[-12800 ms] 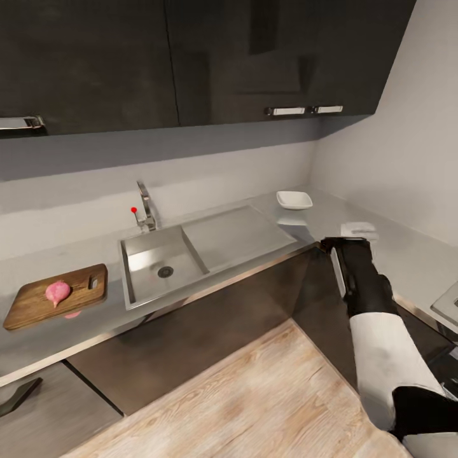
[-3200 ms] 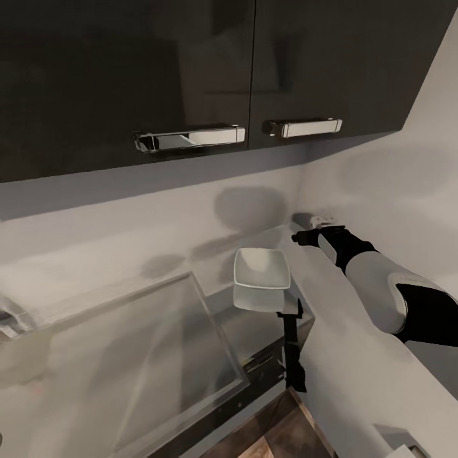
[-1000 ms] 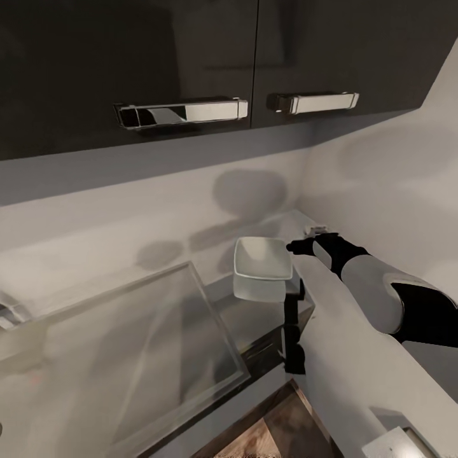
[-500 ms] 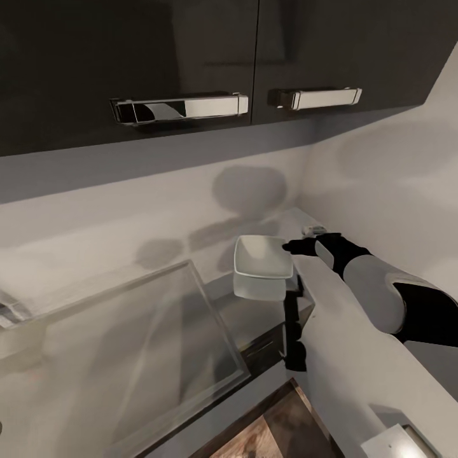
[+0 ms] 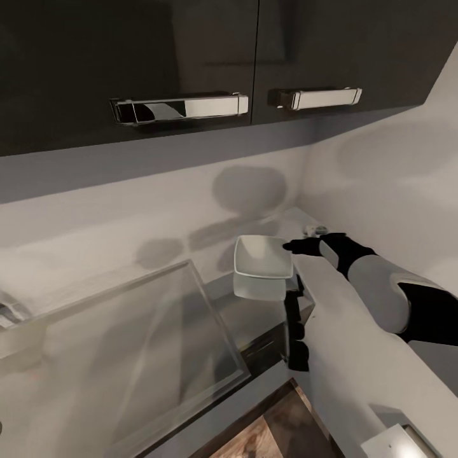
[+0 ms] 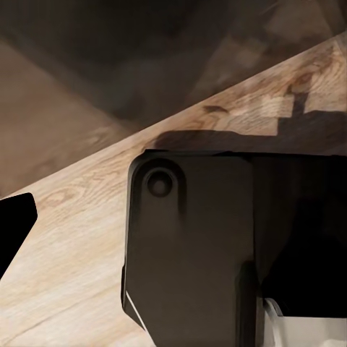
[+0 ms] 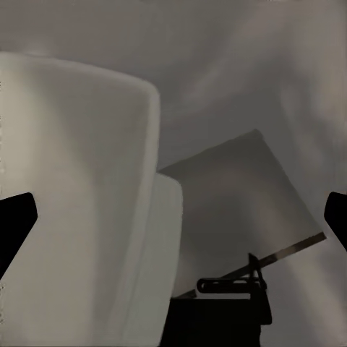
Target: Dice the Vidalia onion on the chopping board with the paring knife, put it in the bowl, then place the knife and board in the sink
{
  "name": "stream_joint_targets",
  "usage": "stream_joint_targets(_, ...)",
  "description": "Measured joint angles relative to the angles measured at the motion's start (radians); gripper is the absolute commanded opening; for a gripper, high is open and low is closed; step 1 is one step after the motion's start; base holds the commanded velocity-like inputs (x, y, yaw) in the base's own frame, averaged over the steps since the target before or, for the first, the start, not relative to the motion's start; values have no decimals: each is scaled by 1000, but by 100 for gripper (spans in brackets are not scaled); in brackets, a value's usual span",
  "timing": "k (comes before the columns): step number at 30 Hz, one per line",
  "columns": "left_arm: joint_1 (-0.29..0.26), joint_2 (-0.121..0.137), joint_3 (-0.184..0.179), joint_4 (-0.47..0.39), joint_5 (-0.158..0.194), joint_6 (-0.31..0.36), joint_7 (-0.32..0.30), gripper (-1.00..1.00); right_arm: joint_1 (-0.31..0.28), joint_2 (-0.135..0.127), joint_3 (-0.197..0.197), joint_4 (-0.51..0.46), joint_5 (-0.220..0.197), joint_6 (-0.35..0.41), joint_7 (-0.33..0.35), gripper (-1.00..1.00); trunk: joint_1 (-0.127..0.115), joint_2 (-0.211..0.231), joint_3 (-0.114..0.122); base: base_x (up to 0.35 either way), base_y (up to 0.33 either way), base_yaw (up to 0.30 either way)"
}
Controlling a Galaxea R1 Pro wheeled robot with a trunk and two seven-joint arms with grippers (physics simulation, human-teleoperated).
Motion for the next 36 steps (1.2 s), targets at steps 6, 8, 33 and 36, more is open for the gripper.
stream_joint_targets(6, 0, 0, 0, -1, 0, 0, 0, 100, 0, -8, 0, 1, 0, 0, 30, 100, 0, 0, 0, 0, 0, 0)
stream_joint_targets(8, 0, 0, 0, 0, 0, 0, 0, 100, 0, -11, 0, 1, 0, 0, 35, 100, 0, 0, 0, 0, 0, 0)
stream_joint_targets(33, 0, 0, 0, -2, 0, 0, 0, 100, 0, -27, 0, 3, 3, -3, 112, 100, 0, 0, 0, 0, 0, 0)
stream_joint_targets(36, 0, 0, 0, -3, 0, 0, 0, 100, 0, -27, 0, 5, 3, -2, 112, 100, 0, 0, -2, 0, 0, 0)
